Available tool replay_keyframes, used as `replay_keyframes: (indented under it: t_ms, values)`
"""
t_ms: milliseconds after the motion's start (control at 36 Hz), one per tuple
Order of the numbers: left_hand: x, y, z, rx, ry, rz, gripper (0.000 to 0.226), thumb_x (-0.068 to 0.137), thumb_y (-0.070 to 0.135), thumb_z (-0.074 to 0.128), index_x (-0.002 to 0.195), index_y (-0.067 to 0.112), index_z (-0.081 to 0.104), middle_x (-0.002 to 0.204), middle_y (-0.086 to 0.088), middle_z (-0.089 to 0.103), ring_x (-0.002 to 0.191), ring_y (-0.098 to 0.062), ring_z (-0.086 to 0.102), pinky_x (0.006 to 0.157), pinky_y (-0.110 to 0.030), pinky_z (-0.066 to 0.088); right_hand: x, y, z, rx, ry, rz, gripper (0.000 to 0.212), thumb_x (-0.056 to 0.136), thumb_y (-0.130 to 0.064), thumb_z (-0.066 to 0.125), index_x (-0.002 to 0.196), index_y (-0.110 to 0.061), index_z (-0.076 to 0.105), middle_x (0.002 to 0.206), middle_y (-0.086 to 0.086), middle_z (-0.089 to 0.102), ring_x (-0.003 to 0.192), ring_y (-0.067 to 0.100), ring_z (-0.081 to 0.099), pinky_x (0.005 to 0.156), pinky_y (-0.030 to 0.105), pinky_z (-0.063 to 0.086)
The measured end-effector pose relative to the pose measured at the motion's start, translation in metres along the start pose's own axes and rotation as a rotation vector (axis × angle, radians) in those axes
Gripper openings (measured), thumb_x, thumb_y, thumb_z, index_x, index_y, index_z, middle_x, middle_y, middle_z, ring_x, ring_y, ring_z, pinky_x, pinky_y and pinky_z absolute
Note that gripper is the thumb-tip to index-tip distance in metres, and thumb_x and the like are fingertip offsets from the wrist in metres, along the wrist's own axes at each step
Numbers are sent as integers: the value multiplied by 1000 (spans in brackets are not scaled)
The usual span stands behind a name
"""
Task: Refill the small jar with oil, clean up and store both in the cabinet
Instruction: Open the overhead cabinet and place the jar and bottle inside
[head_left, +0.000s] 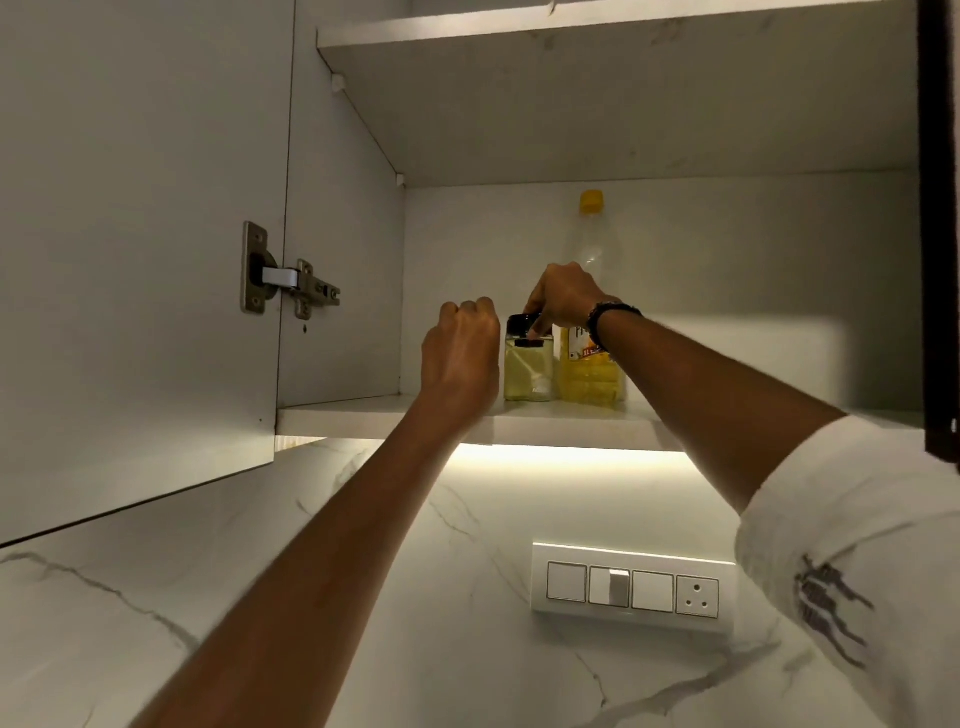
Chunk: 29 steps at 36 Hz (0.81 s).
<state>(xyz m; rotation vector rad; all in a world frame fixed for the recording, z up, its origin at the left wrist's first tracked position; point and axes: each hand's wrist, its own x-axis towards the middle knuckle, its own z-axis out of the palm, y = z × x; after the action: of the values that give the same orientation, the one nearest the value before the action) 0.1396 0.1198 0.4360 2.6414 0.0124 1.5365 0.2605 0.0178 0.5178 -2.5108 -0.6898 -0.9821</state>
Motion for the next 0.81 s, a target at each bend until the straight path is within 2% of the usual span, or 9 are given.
replay_keyframes:
  t_ms: [389, 556, 667, 806]
  values:
    - [2, -1, 3, -4, -6, 6, 38, 88, -7, 52, 125, 0, 47, 122, -16, 55, 111, -26, 49, 73, -27, 33, 21, 2, 16, -90, -25, 23, 43, 62, -20, 88, 101, -10, 74, 106, 12, 70, 98, 27, 65, 89, 39, 53]
    - [4, -4, 6, 2, -37, 4, 38, 88, -4, 54, 125, 0, 47, 123, -15, 55, 111, -27, 49, 74, -27, 35, 28, 4, 23, -114, -32, 21, 44, 64, -17, 87, 105, -9, 72, 114, 16, 66, 102, 30, 62, 91, 40, 52]
    - [5, -5, 8, 7, -56, 2, 39, 88, -3, 57, 125, -1, 47, 122, -16, 55, 111, -28, 50, 77, -29, 40, 31, 7, 24, -112, -46, 5, 42, 67, -16, 85, 106, -8, 72, 111, 15, 68, 100, 28, 64, 90, 39, 53]
    - [6, -6, 9, 4, -57, 4, 39, 87, -3, 56, 125, -1, 47, 122, -16, 55, 111, -28, 50, 75, -28, 36, 30, 8, 24, -108, -47, 8, 45, 68, -18, 85, 109, -7, 71, 113, 16, 67, 103, 29, 63, 92, 40, 52]
